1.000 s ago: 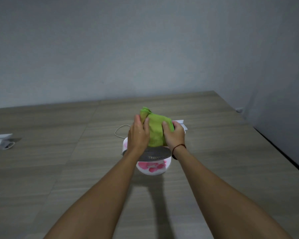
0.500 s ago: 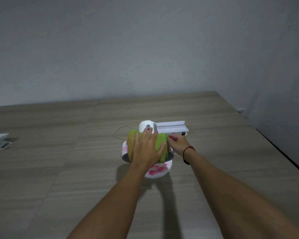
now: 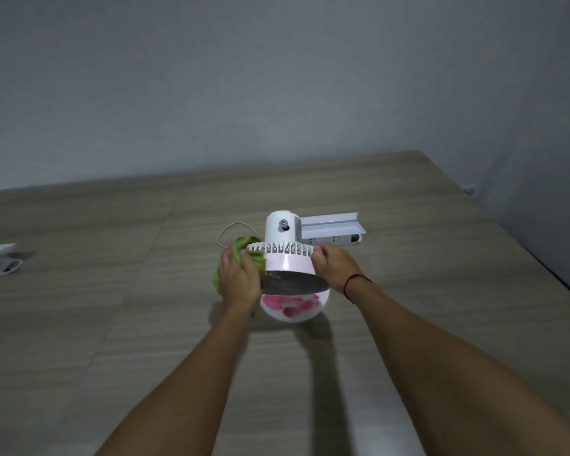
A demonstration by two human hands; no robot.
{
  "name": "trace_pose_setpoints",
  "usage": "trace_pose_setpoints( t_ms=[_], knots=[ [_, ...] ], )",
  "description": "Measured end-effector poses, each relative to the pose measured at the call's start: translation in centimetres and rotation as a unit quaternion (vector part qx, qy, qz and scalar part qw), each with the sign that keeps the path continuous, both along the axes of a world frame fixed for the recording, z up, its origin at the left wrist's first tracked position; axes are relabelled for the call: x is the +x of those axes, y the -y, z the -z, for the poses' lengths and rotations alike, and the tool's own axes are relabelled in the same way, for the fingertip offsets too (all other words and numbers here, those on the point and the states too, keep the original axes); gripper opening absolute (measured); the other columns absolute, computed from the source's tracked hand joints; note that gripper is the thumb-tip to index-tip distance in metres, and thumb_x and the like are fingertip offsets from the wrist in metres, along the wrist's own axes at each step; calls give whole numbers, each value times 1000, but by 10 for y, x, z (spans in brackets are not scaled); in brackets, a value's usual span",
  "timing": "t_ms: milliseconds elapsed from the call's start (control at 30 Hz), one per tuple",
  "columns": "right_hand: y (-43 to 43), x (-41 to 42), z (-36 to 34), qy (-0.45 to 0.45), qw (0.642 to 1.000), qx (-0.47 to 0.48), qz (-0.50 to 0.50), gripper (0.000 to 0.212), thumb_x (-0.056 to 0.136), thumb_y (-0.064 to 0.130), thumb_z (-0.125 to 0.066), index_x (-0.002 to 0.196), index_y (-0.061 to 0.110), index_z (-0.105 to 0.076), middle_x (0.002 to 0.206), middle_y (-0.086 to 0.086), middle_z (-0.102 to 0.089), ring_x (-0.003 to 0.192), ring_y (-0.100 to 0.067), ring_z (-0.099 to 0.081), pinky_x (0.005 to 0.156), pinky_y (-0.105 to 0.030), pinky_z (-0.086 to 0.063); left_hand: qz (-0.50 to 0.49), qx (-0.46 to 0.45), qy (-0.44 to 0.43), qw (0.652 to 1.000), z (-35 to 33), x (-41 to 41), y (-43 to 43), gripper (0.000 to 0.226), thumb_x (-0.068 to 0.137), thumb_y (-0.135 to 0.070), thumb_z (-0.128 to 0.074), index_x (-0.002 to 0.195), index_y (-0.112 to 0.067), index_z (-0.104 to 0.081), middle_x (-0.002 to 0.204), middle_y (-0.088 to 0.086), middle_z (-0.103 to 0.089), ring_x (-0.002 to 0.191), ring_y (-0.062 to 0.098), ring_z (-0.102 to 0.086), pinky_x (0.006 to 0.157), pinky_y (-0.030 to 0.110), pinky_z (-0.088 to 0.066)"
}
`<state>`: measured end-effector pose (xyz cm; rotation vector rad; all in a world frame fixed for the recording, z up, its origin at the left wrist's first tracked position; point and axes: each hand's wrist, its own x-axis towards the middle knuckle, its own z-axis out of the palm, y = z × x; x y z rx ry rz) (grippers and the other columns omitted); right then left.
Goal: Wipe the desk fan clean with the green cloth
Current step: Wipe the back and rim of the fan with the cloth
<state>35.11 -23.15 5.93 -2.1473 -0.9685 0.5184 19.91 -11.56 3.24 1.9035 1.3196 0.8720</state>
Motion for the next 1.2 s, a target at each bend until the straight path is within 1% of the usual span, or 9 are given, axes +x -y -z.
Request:
trace_pose_setpoints(
  t_ms=[100,267,333,500,600,733,867,1000,1200],
  knots=[
    [-2,-4,0,-6,1000,7,11,41,96,35,-27,100,12,-61,101,-17,-67,99,-34,-60,90,-47,-50,-48,-40,49,997,-1,4,13,63,93,-42,-18,135,-3,-46,139,27,-47,132,40,-40,114,52,-28],
    [-1,-1,-1,-7,1000,9,5,35,96,35,-40,112,13,-62,113,-18,-67,103,-34,-62,89,-39,-48,172,374,-162,897,-14,21,45,51,94,-35,-33,139,-14,-46,148,5,-45,140,23,-38,116,45,-18],
    [-1,4,2,-1,1000,1,1,35,91,37,-42,110,16,-61,113,-18,-67,102,-35,-62,86,-39,-48,213,404,-189,869,-12,24,40,51,95,-34,-34,141,-17,-44,150,1,-43,141,19,-38,114,45,-26],
    [-10,10,13,18,1000,1,9,38,97,37,-28,102,15,-59,108,-16,-66,102,-37,-57,88,-43,-48,63,133,-38,988,-2,18,18,54,100,-33,-23,150,-13,-24,158,4,-25,148,20,-19,122,38,-10],
    [-13,12,12,4,1000,9,21,41,98,34,-26,100,11,-59,103,-16,-65,100,-35,-58,89,-44,-49,-50,-100,78,991,-1,22,-4,52,101,-32,-22,143,-5,-36,149,20,-39,139,35,-34,117,48,-25],
    [-26,11,1,-47,995,70,44,41,101,29,-26,106,3,-58,112,-18,-60,106,-33,-56,97,-43,-44,86,83,-18,993,-12,18,14,61,96,-40,-21,145,-6,-34,151,18,-37,143,32,-30,120,49,-19],
    [-49,5,-1,-53,992,91,72,74,79,66,-18,114,17,-60,136,-14,-53,127,-32,-47,106,-49,-38,213,269,-124,931,-20,18,19,59,95,-42,-19,150,-21,-22,160,-2,-18,149,15,-12,119,33,-1],
    [-57,12,1,-8,995,82,52,53,80,62,-19,78,23,-54,110,-13,-60,117,-31,-52,101,-49,-41,199,196,-41,959,-8,22,-3,54,98,-34,-27,149,-19,-25,159,1,-22,148,11,-12,120,33,-1],
    [-56,23,0,-9,995,84,51,34,92,46,-26,74,23,-45,90,-8,-53,91,-19,-47,82,-35,-36,-50,-228,103,967,3,33,-23,54,101,-38,-21,134,-4,-47,137,21,-52,127,36,-48,108,40,-35]
  ],
)
